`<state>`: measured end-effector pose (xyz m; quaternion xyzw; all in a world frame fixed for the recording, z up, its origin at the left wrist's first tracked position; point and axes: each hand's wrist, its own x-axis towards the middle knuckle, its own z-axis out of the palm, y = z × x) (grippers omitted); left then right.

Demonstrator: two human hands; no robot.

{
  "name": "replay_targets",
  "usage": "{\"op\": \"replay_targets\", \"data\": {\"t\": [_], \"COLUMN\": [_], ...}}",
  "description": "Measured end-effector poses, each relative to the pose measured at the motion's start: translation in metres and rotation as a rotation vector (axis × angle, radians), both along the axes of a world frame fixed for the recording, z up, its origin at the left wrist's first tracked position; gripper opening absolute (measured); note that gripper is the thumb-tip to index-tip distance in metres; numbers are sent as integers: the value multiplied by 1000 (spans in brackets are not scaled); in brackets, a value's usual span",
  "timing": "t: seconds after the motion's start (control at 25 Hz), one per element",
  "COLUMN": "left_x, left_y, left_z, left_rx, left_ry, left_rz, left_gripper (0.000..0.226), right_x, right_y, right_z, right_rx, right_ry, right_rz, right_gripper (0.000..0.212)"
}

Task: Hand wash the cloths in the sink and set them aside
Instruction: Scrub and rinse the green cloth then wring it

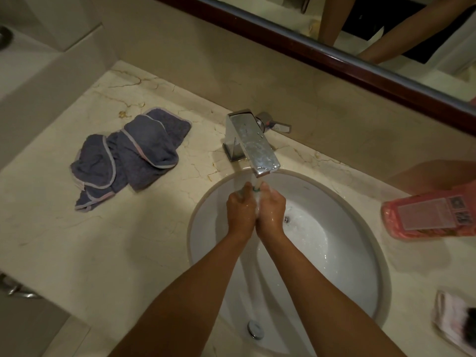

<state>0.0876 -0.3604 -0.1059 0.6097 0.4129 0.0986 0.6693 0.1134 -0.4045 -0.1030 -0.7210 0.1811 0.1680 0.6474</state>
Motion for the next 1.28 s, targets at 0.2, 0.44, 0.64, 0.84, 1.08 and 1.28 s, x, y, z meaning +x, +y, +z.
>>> {"op": "replay_targets", "data": {"t": [0.2,0.44,0.64,0.84,1.08,1.28], "left_x": [-5,-9,-6,-5,-5,-14], "left_y": [0,12,9,7,8,14], "left_z": [-2,1,2,3,4,9], "left_rx": [-26,54,49,57,102,-2], "left_ry": [21,-89,-76,-81,18,30], "left_rz": [-9,-9,26,46,32,-101], "left_gripper": [47,17,22,36,52,17], "right_x": [3,0,-6,-6,-6,12], "right_y": [6,-6,-4,5,12,3], "right_z": [3,5,3,5,4,12], "right_rx": [14,285,343,106,47,219], "right_ry": [73,125,84,64,91,388], "right_rz": [-113,30,-3,-34,-122,-111], "right_gripper": [35,18,17,27,37,47]}}
